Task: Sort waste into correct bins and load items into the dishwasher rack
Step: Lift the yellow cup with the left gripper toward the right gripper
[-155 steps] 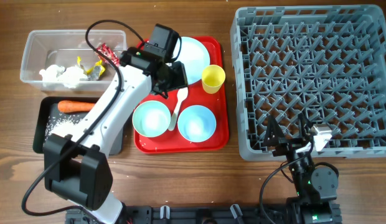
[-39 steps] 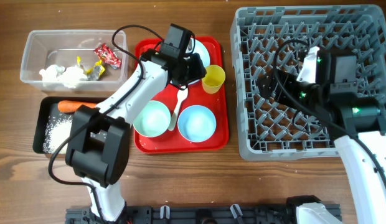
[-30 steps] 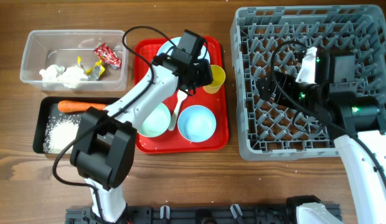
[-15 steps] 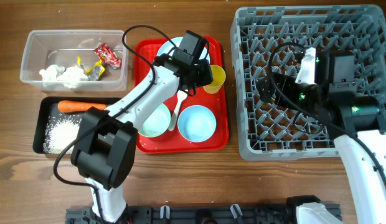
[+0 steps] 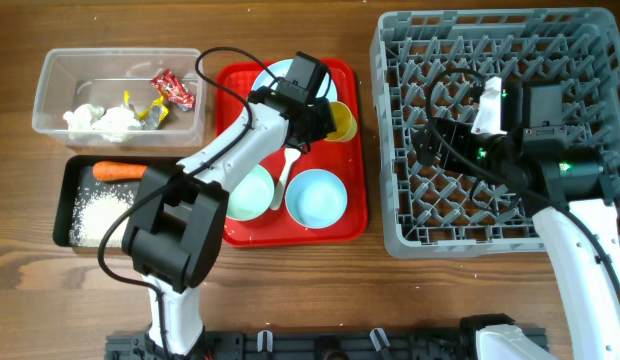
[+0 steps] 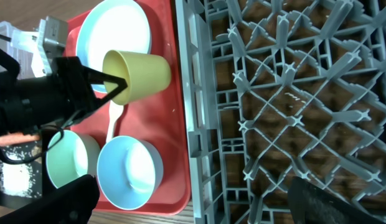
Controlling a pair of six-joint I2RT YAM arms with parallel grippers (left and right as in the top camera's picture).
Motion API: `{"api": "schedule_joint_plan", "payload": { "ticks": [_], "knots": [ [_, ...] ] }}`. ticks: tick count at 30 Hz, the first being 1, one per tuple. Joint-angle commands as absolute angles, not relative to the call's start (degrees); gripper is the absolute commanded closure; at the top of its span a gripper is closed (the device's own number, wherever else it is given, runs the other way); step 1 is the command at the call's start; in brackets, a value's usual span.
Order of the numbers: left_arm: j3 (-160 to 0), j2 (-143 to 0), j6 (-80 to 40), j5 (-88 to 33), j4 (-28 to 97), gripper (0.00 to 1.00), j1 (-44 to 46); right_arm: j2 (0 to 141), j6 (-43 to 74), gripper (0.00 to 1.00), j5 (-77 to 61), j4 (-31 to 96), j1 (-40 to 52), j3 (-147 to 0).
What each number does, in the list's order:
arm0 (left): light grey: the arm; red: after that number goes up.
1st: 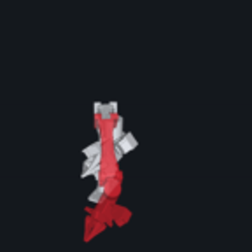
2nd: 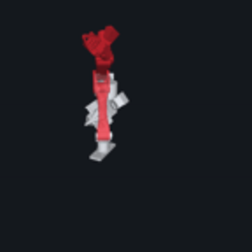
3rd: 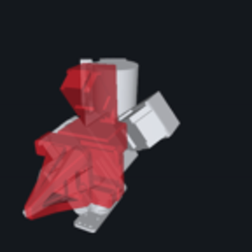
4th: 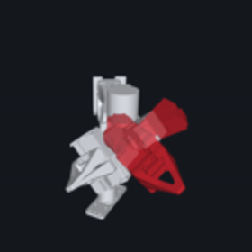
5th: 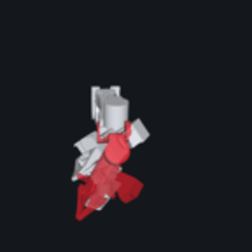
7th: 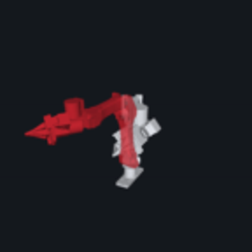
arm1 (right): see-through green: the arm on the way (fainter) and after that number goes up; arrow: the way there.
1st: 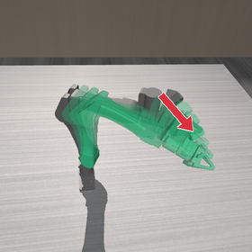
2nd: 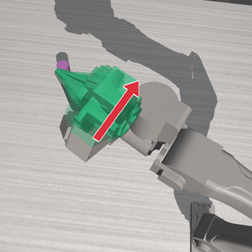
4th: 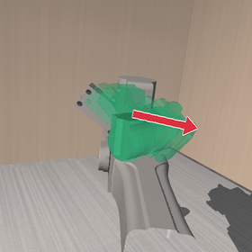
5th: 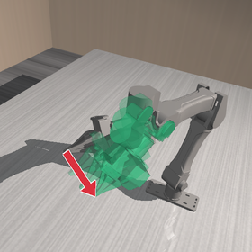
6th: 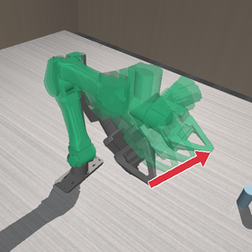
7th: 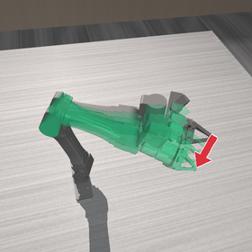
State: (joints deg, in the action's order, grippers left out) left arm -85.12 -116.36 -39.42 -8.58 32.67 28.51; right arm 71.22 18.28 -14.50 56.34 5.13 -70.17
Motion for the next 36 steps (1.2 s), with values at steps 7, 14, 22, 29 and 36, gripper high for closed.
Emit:
{"api": "schedule_joint_plan", "payload": {
  "ticks": [7, 14, 22, 29, 36],
  "knots": [
    [-85.3, -107.9, -29.0, -25.8, 33.0, 0.96, 19.9, 71.8, 2.3, 0.0, -31.0, 55.0, 5.3, -70.8],
    [-85.3, -102.8, -16.4, -54.1, 33.2, 0.96, 11.0, 71.8, -8.8, 0.0, -50.0, 50.1, 5.3, -70.8],
    [-85.3, -102.9, -16.2, -76.0, 31.7, 0.96, 3.9, 71.8, -15.4, 0.02, -66.1, 43.2, 5.3, -70.8],
    [-85.3, -103.0, -15.4, -86.4, 29.1, 0.96, 2.0, 71.8, -8.4, 0.0, -65.4, 35.5, 5.3, -70.8],
    [-85.3, -103.0, -15.4, -89.8, 29.1, 0.96, 3.4, 71.8, -1.5, 0.0, -60.1, 31.3, 5.3, -70.8]
  ]
}}
